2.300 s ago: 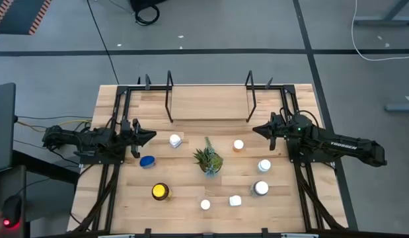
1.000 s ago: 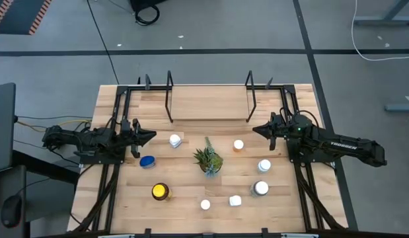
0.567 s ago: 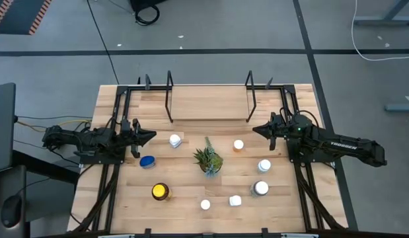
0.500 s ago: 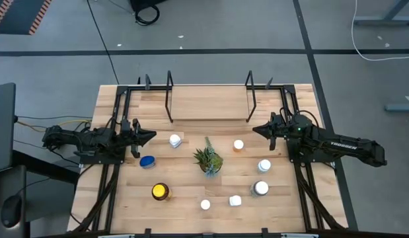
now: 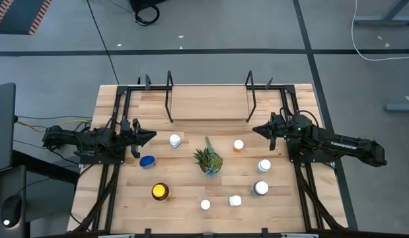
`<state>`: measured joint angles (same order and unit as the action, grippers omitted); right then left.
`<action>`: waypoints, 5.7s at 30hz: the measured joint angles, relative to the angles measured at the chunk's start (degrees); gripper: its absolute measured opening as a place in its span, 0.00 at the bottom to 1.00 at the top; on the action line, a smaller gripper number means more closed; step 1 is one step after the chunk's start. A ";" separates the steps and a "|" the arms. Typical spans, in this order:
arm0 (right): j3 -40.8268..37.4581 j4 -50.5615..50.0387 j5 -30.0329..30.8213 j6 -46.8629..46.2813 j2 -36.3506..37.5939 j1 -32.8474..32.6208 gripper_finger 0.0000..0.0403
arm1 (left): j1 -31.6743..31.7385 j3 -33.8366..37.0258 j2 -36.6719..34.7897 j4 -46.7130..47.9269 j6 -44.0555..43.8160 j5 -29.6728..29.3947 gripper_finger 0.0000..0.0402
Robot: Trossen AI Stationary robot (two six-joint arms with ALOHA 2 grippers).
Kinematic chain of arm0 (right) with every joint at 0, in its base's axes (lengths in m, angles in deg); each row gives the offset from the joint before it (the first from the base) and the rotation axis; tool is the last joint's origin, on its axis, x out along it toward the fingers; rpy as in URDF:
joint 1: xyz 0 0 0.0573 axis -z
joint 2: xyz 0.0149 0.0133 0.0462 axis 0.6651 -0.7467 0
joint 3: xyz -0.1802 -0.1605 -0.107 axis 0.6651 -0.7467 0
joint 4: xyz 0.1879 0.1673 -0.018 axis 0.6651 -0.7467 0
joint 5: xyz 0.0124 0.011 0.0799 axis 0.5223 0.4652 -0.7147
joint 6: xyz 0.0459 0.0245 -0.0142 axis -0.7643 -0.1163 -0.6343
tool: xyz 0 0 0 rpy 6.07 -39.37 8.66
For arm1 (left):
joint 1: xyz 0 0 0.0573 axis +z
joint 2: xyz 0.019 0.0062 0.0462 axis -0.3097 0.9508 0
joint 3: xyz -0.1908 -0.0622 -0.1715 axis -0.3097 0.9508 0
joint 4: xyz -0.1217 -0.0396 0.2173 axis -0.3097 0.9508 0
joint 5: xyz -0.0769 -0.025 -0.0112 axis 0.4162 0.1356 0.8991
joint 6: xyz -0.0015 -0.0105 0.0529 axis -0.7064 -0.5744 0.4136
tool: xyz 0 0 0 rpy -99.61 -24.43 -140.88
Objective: Pick and place medicine bottles onto shelf by color
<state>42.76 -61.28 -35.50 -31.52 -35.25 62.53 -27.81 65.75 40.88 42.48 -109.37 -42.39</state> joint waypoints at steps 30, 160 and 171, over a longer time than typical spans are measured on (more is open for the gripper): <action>0.00 -0.05 0.00 -0.02 -0.01 -0.02 0.03 | 1.04 -23.57 11.73 9.92 8.56 -0.03 0.10; 68.97 -61.41 3.14 -22.42 -55.64 -8.02 0.50 | 12.56 -72.42 89.22 56.87 -3.97 9.23 0.66; 68.97 -61.43 5.22 -18.91 -55.64 -7.85 0.50 | 12.85 -72.42 96.59 65.66 -10.59 13.51 0.68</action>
<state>111.73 -122.72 -30.28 -50.43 -90.89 54.69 -14.96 -6.67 137.48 108.14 -119.95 -28.88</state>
